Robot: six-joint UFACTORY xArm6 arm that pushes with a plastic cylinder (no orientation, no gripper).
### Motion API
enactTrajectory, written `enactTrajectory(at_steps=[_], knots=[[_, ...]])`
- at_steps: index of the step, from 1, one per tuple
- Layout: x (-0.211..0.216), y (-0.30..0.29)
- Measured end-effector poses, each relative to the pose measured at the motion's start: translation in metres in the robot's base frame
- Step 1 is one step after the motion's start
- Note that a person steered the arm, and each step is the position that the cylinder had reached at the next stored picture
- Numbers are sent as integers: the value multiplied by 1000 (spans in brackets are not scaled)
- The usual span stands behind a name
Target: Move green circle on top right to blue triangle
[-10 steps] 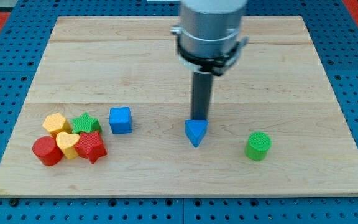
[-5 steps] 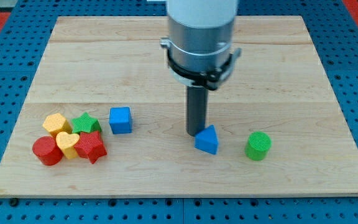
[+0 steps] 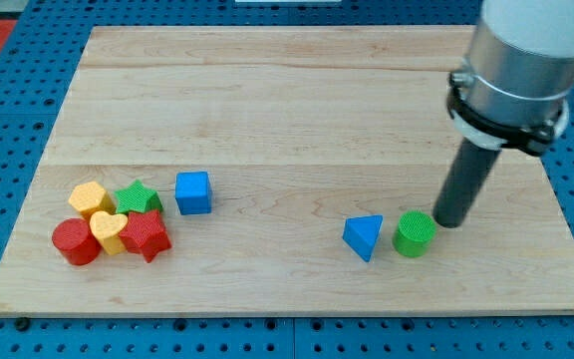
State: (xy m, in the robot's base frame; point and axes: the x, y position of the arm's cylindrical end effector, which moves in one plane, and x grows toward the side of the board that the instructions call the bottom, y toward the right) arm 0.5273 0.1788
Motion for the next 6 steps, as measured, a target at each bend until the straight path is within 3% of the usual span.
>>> enactTrajectory(at_steps=[1, 2, 3, 6], knots=[[36, 47], [51, 10], [32, -46], [-21, -55]])
